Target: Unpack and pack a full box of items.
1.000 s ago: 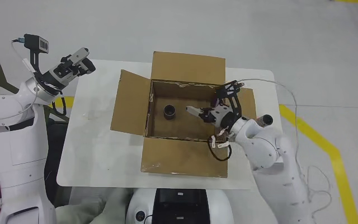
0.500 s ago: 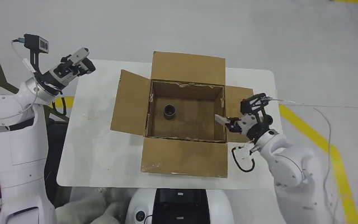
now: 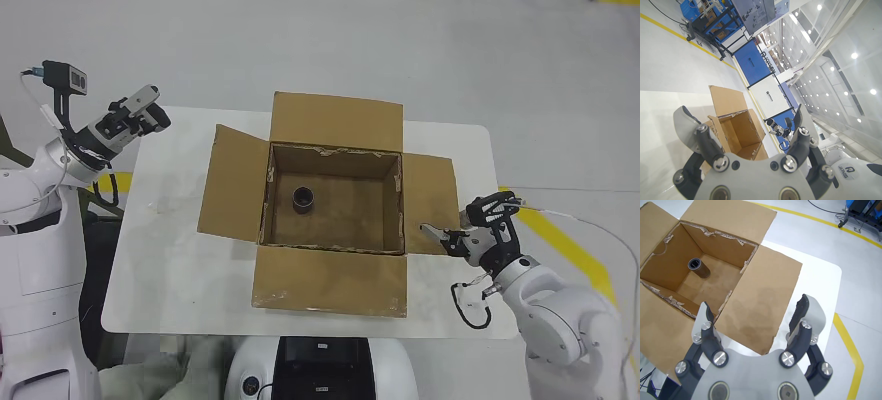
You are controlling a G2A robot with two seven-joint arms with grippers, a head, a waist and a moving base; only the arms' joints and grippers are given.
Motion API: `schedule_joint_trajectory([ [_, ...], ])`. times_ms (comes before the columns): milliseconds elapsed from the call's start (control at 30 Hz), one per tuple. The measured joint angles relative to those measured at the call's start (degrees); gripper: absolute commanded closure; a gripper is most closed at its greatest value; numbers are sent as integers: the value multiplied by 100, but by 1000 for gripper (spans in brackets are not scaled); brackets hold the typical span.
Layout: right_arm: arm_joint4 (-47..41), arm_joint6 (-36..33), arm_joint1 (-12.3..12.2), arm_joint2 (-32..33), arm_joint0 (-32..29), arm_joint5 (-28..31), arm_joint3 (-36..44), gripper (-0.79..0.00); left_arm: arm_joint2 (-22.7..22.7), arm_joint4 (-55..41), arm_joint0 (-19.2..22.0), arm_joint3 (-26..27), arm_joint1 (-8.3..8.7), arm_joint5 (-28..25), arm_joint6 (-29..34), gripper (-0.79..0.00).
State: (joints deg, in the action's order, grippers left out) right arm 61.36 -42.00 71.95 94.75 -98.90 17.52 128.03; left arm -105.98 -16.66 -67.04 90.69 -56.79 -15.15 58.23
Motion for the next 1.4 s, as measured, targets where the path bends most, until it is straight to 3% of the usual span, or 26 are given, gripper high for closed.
schedule_joint_trajectory([
  [600,22,19,-3,14,-11,4,-19,-785,0,0,0,0,0,0,0,-785],
  [1067,-236,222,-116,1357,-876,422,-347,-785,0,0,0,0,0,0,0,-785],
  [1400,-241,160,-158,1296,-867,379,-1025,-785,0,0,0,0,0,0,0,-785],
])
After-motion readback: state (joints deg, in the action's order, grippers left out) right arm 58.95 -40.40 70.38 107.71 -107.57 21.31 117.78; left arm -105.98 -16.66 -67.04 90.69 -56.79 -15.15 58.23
